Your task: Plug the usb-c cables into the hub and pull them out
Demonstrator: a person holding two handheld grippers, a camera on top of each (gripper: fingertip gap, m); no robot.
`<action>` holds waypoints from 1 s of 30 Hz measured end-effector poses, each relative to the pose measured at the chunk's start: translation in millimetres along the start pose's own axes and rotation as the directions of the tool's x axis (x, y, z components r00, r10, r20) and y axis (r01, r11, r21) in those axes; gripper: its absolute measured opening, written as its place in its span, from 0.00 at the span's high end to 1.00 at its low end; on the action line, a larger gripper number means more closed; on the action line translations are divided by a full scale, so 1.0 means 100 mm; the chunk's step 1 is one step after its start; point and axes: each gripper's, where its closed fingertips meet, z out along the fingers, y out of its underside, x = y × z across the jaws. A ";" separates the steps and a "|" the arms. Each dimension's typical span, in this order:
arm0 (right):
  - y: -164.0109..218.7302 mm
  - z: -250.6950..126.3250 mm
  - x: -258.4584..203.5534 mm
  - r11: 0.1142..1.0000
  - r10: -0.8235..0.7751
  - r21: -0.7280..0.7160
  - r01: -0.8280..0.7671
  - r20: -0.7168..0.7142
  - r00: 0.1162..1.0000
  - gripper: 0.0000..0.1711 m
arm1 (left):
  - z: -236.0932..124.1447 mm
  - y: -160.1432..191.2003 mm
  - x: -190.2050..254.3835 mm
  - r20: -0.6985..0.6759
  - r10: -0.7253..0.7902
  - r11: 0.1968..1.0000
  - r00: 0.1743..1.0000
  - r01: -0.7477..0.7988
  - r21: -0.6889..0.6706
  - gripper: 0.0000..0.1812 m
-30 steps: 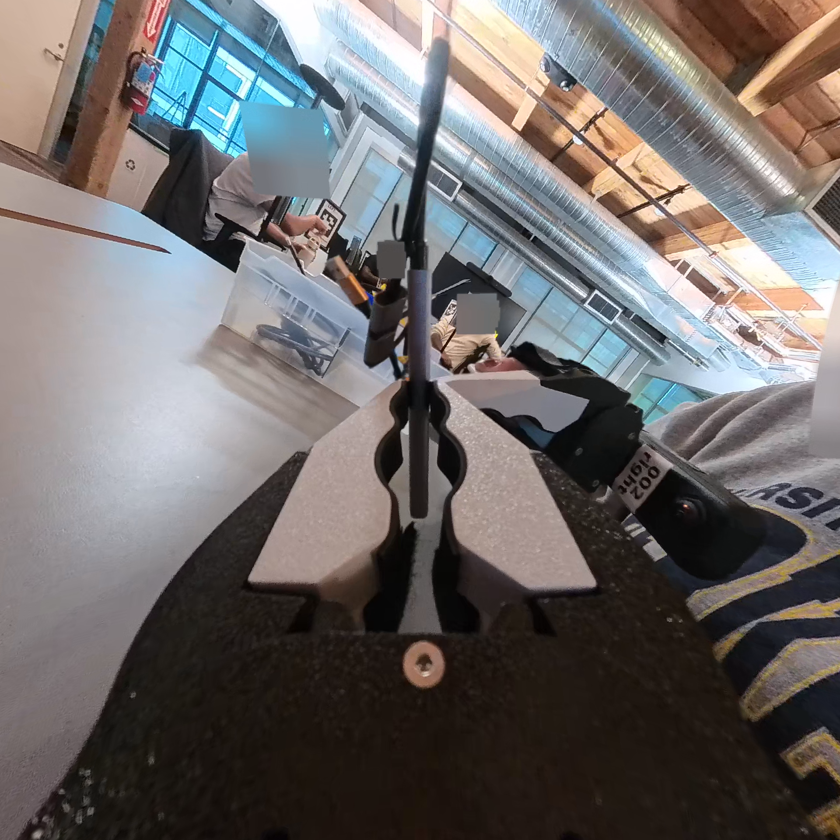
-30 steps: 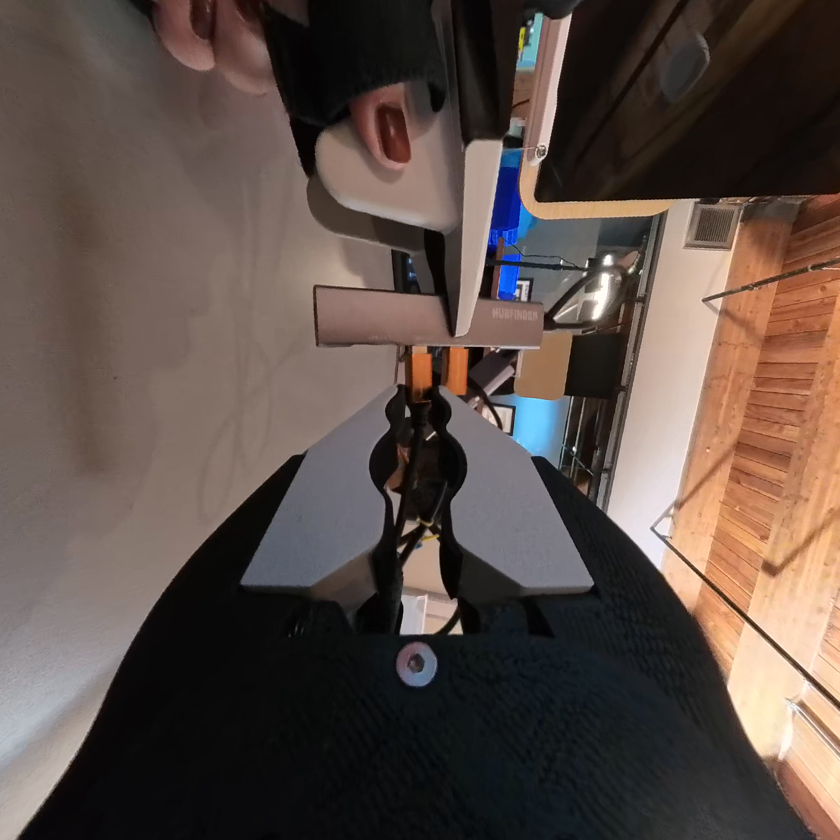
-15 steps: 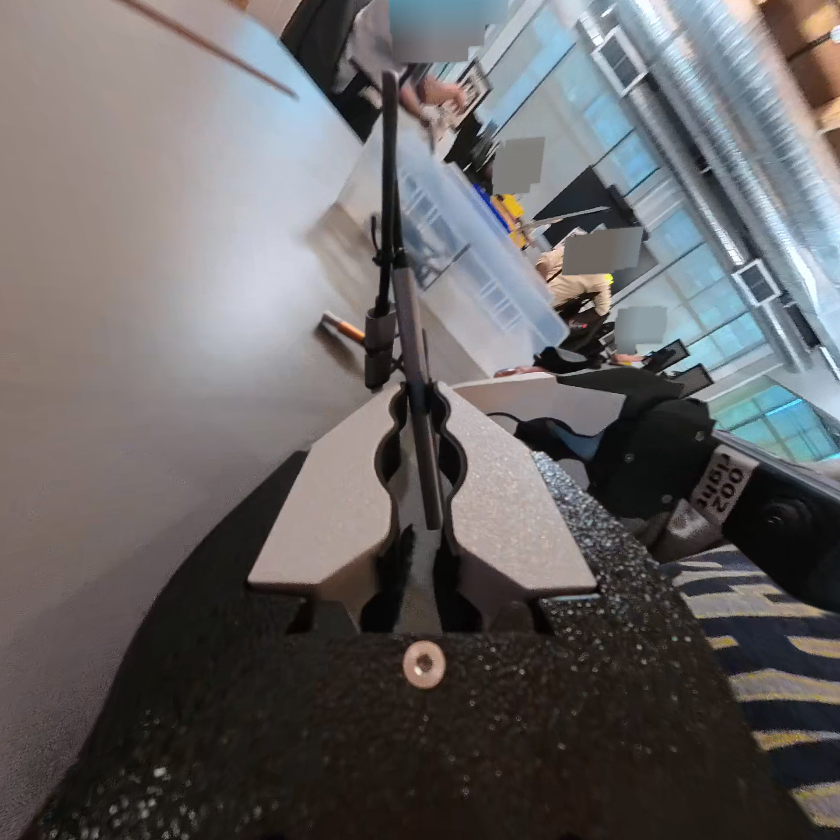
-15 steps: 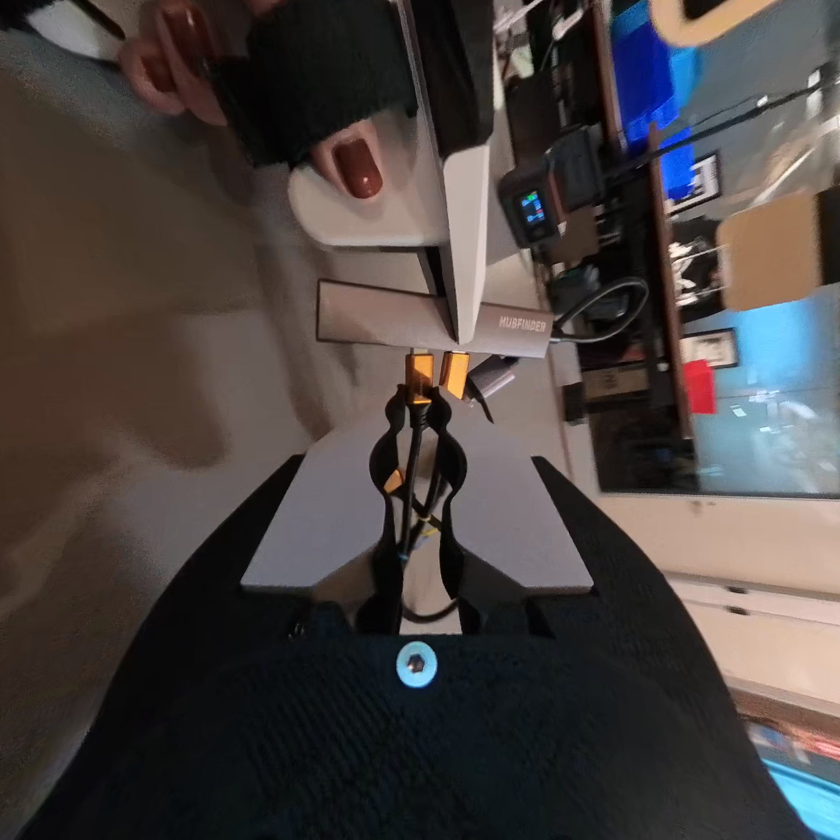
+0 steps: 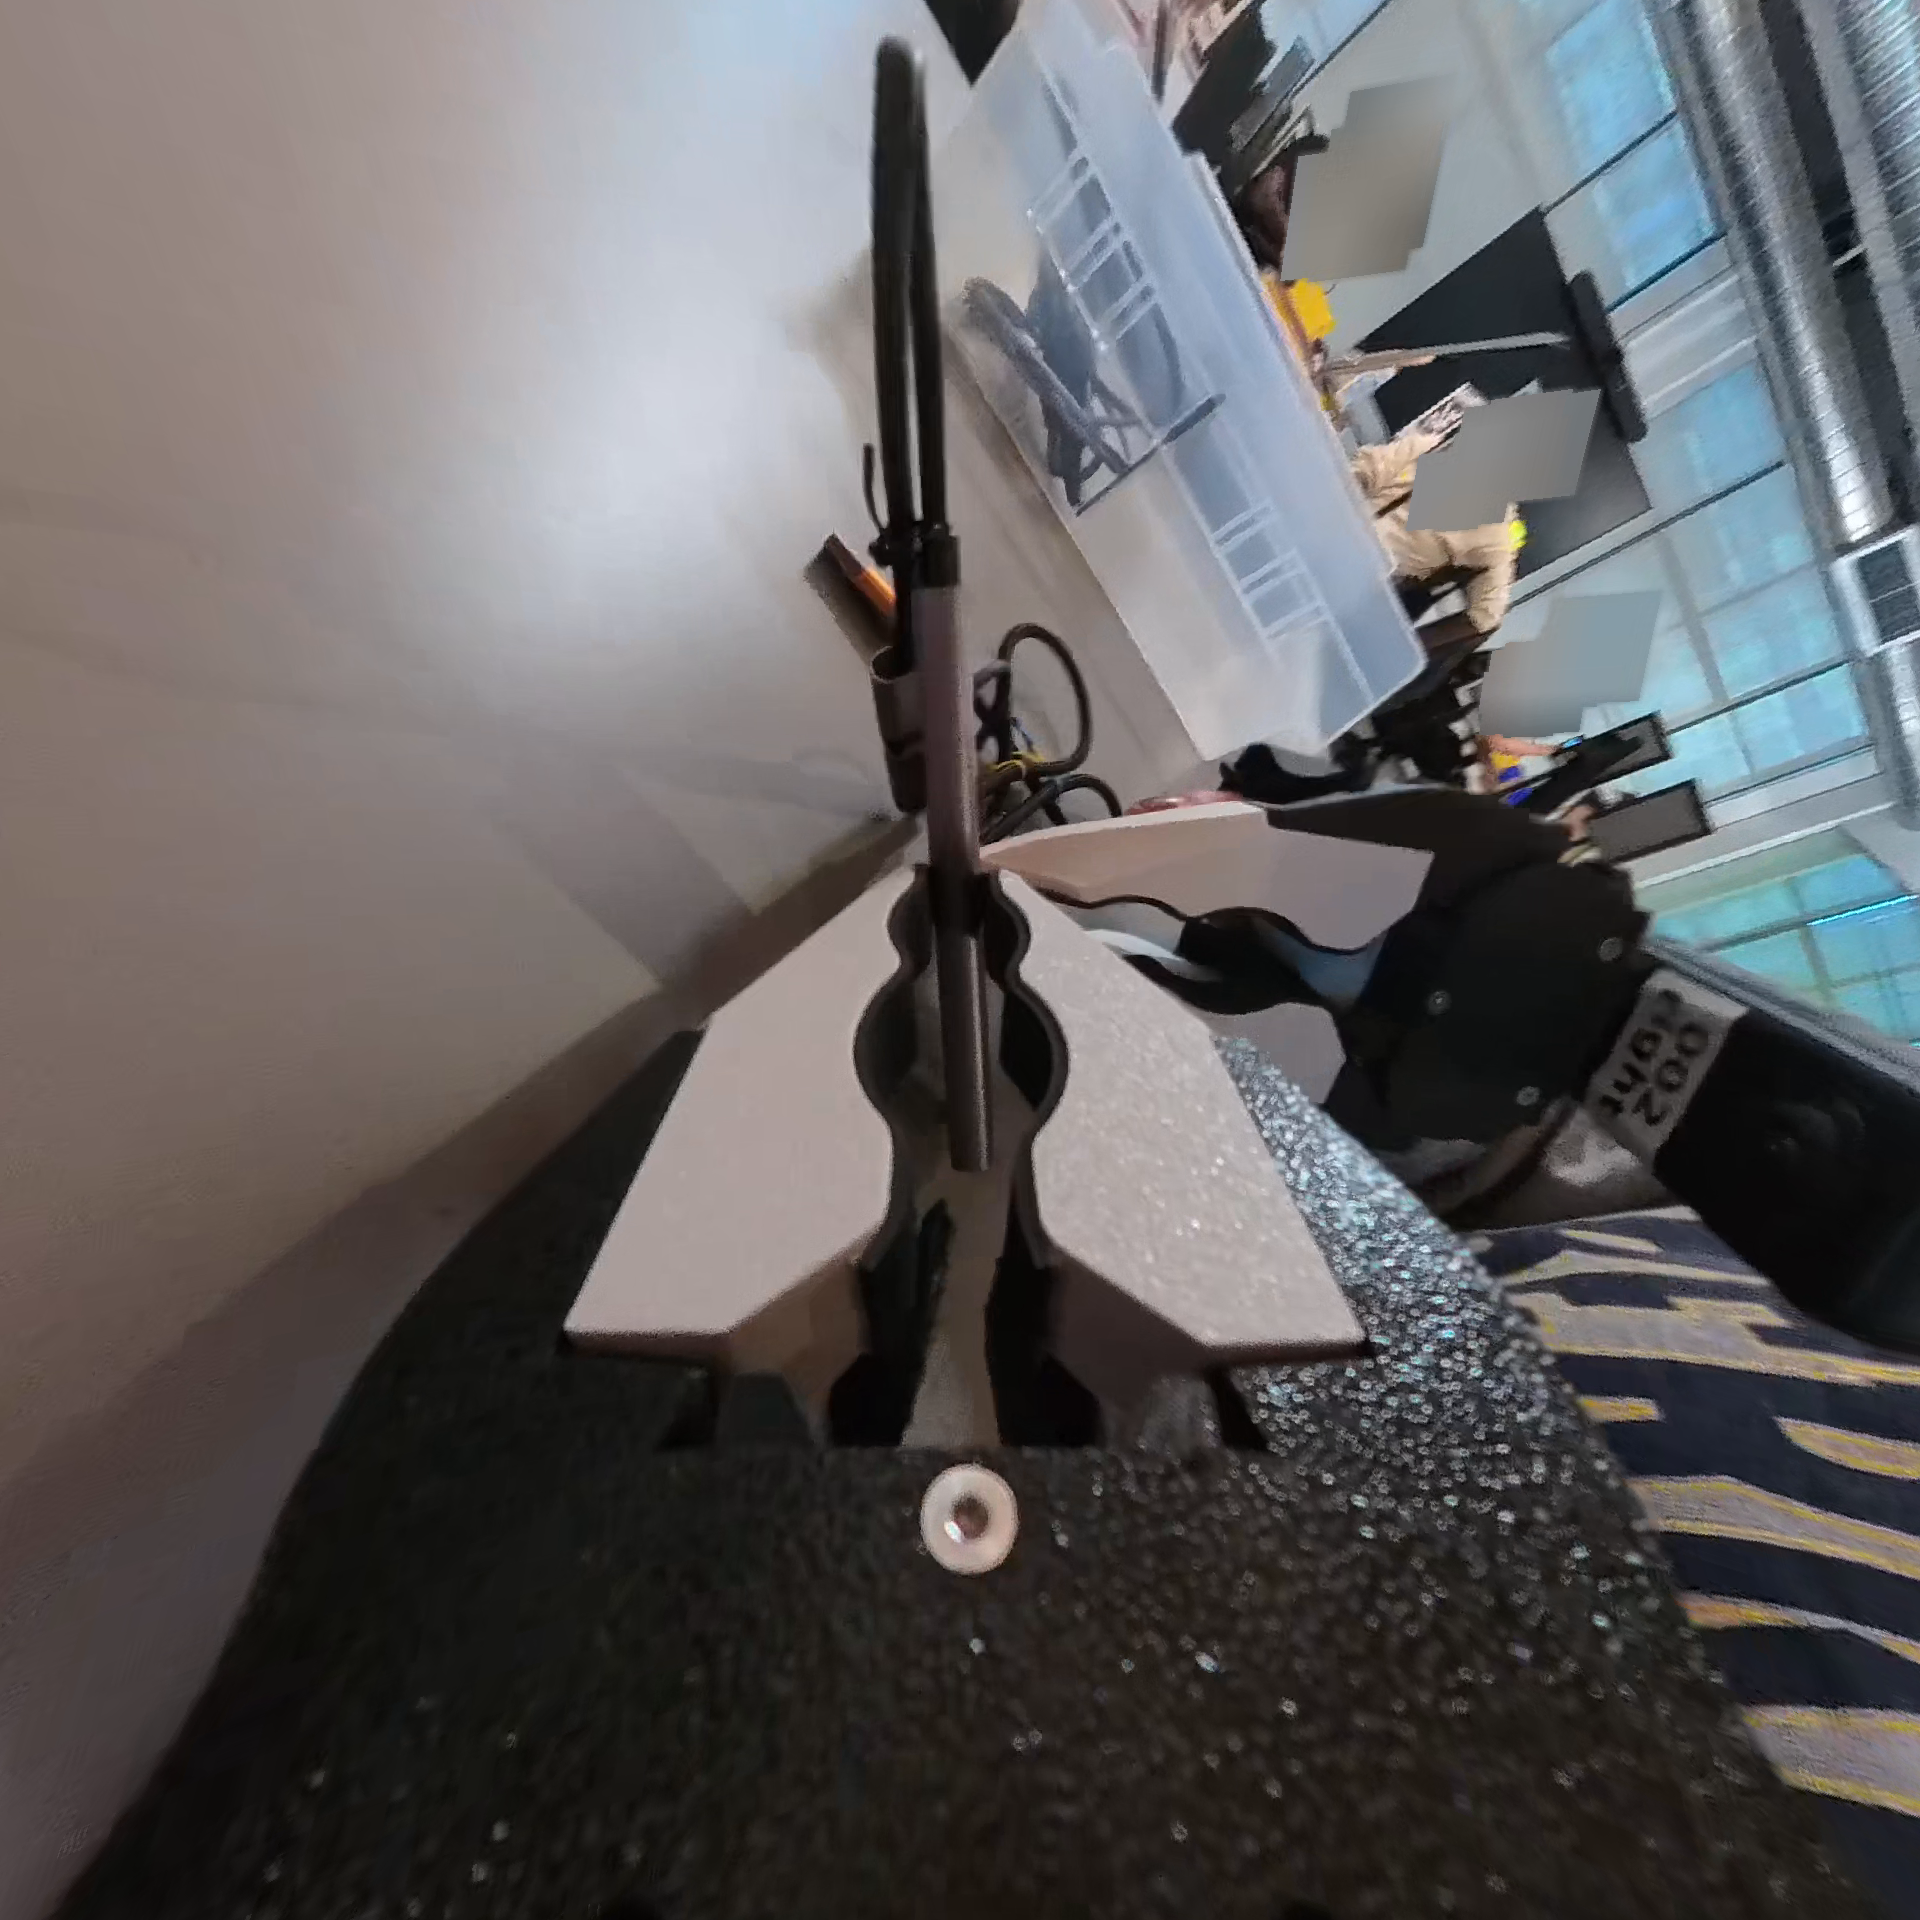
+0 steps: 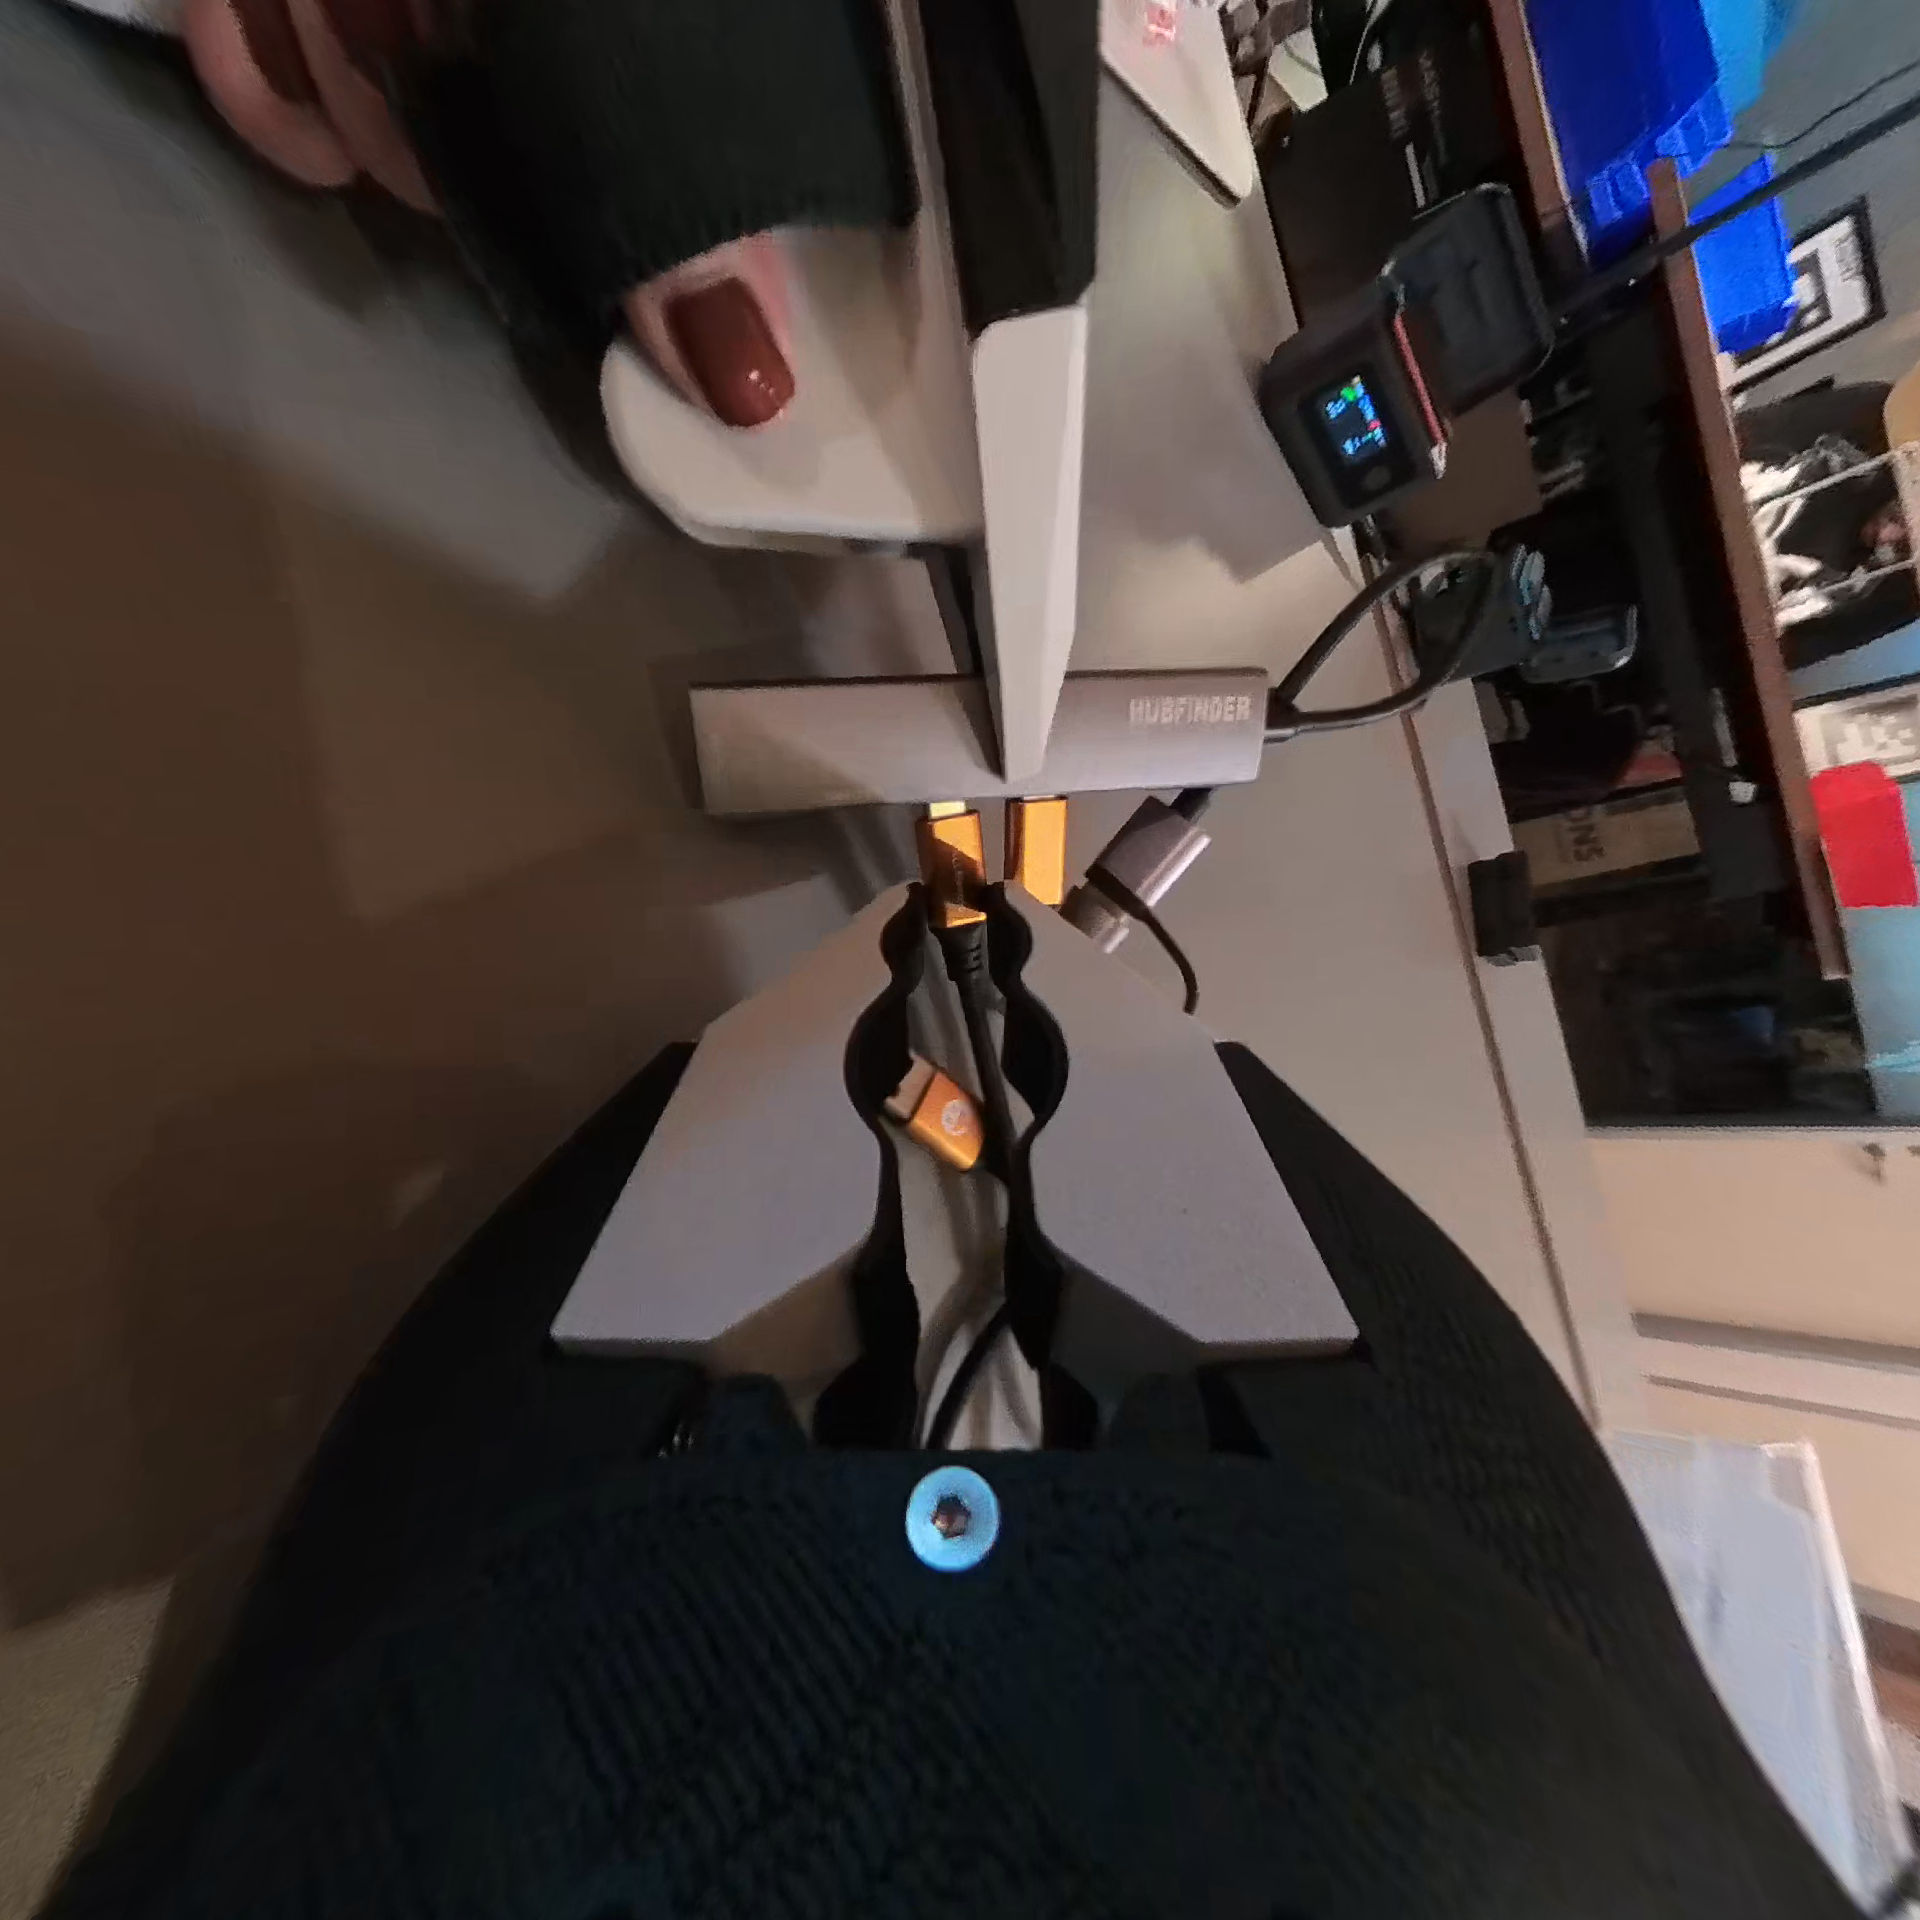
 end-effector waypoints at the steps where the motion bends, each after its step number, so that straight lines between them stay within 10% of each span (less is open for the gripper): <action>1: 0.01 0.01 -0.01 1.000 0.026 -0.002 -0.026 0.008 1.000 0.94 | 0.01 0.01 0.00 0.017 0.022 1.000 1.000 -0.022 0.000 0.96; 15: -0.02 0.03 -0.07 0.976 0.200 0.066 -0.207 0.101 0.975 0.94 | -0.04 0.04 -0.05 0.029 -0.024 1.000 0.999 0.024 -0.001 0.86; 30: -0.10 -0.01 -0.05 0.966 0.230 0.105 -0.238 0.088 0.969 0.95 | -0.10 0.10 0.01 -0.001 -0.010 1.000 1.000 0.010 -0.003 0.96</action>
